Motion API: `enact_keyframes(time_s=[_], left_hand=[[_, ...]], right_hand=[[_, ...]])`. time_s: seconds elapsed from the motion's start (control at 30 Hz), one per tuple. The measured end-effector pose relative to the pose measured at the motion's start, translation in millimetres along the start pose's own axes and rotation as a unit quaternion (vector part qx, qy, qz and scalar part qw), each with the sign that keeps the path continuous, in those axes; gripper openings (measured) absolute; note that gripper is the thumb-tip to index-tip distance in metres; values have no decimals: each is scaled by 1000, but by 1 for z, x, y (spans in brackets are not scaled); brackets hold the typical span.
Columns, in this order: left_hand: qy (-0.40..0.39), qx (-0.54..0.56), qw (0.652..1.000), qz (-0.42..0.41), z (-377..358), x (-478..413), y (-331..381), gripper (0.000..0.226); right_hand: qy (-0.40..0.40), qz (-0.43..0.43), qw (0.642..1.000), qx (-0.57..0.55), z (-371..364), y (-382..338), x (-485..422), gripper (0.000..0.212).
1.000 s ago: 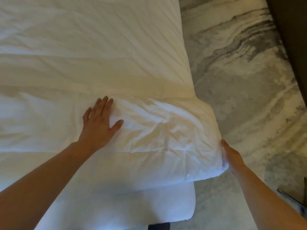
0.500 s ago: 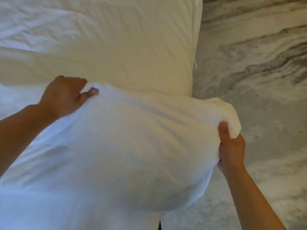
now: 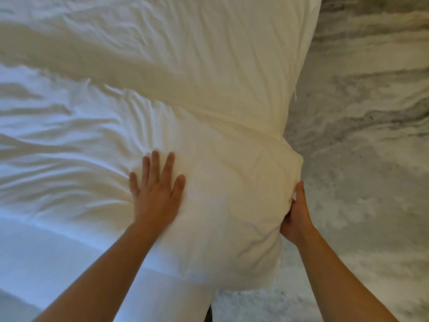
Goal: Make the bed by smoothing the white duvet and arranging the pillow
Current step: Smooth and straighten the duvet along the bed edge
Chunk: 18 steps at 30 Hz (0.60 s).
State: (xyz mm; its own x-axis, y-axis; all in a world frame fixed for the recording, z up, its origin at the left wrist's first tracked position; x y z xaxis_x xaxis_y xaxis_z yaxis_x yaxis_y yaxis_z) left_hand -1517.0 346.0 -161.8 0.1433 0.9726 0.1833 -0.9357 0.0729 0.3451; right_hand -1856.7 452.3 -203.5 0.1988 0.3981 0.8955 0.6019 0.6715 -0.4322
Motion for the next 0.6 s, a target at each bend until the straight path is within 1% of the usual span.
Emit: enact_keyframes(time_s=[0.1,0.3,0.4,0.5,0.57,0.6], left_hand=[[-18,-18,999,-29,-10,32,7,65],[-45,-12,998,-44,-17,45,0,64],[-43,-8,998,-47,-16,46,-2,64],[-35,13,998,-46,-11,46,-1,63],[-28,26,998,-57,-10,50,1,62],[-28,19,997,-68,-12,55,2,61]], right_hand=[[-9,5,999,32,-7,2,0,83],[-21,27,996,86,-37,-7,13,61],[15,48,993,102,-39,-12,17,58],[90,85,984,130,-28,-29,33,50],[136,113,975,135,-12,-30,40,49],[147,116,973,132,-5,-24,41,49]])
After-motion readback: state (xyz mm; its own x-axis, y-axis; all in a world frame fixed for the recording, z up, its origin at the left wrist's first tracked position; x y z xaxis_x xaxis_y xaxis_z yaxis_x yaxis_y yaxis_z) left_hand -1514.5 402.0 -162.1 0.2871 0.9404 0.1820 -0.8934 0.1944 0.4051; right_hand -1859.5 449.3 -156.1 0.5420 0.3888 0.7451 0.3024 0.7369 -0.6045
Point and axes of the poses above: each hand's wrist, its own x-axis away from the middle knuckle, its own z-axis out of the back of the hand, y = z × x, the point moved 7 cm from there along -x, towards the middle knuckle, and after that the axes turned 6 degrees about -z, right-handed, at the moved point
